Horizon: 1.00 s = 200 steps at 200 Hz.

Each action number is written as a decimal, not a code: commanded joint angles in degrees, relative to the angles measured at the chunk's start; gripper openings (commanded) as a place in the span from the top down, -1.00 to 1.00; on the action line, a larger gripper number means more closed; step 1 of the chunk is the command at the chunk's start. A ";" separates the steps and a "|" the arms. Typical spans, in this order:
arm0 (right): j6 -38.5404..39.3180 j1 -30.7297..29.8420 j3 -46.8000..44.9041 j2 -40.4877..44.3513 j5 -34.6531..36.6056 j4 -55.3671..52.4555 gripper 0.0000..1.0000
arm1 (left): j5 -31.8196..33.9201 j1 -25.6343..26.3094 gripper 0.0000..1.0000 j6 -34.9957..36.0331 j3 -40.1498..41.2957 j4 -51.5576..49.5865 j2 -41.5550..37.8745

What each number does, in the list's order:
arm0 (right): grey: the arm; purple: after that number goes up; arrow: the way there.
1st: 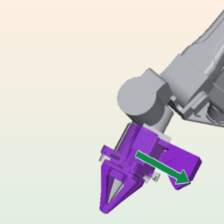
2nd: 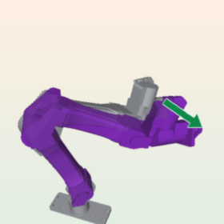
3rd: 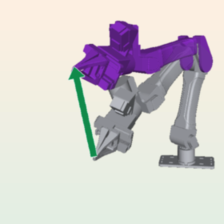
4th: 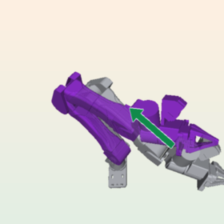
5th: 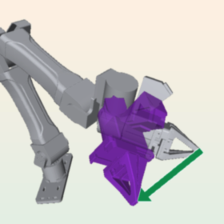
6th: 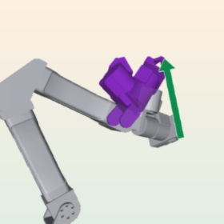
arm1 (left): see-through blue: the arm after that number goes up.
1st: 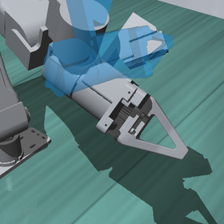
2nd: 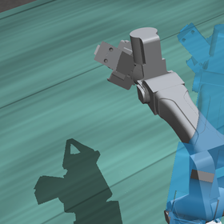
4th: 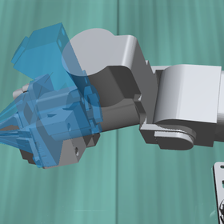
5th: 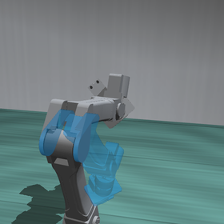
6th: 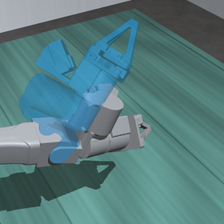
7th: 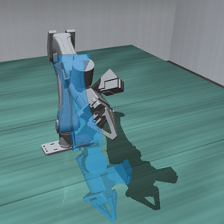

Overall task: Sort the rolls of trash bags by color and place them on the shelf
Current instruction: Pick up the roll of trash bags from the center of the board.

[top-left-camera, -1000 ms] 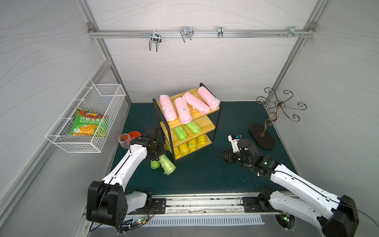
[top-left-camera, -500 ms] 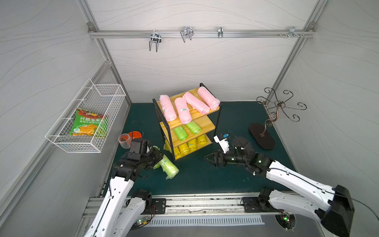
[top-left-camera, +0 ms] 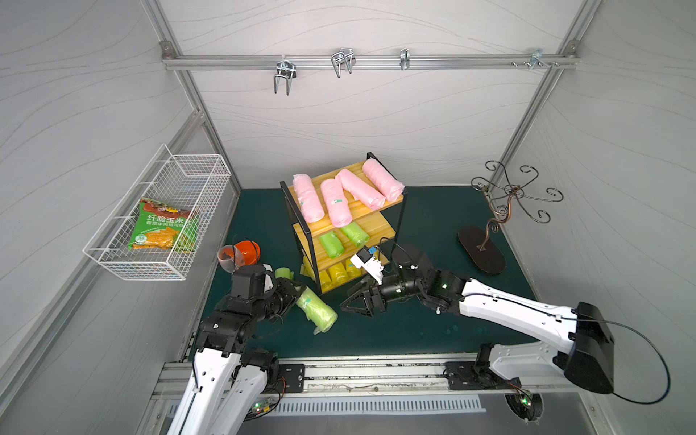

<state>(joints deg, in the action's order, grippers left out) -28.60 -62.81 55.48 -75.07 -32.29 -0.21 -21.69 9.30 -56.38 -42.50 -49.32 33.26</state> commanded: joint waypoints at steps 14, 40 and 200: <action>-0.51 -2.76 1.50 -3.56 0.03 -0.50 -0.58 | -2.75 0.19 1.00 -2.73 -1.80 6.98 -0.78; -0.92 -4.12 3.32 -6.47 1.09 -1.77 -0.57 | -4.31 0.20 1.00 -5.18 -0.55 9.09 -1.72; -3.98 -4.69 6.59 -10.88 1.51 0.99 -0.54 | -5.93 0.31 1.00 -6.88 1.64 8.45 -4.70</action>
<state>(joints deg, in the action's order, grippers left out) -30.81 -67.16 61.04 -84.53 -30.13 -1.26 -26.44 9.34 -62.81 -40.51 -45.17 29.58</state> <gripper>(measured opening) 0.778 0.392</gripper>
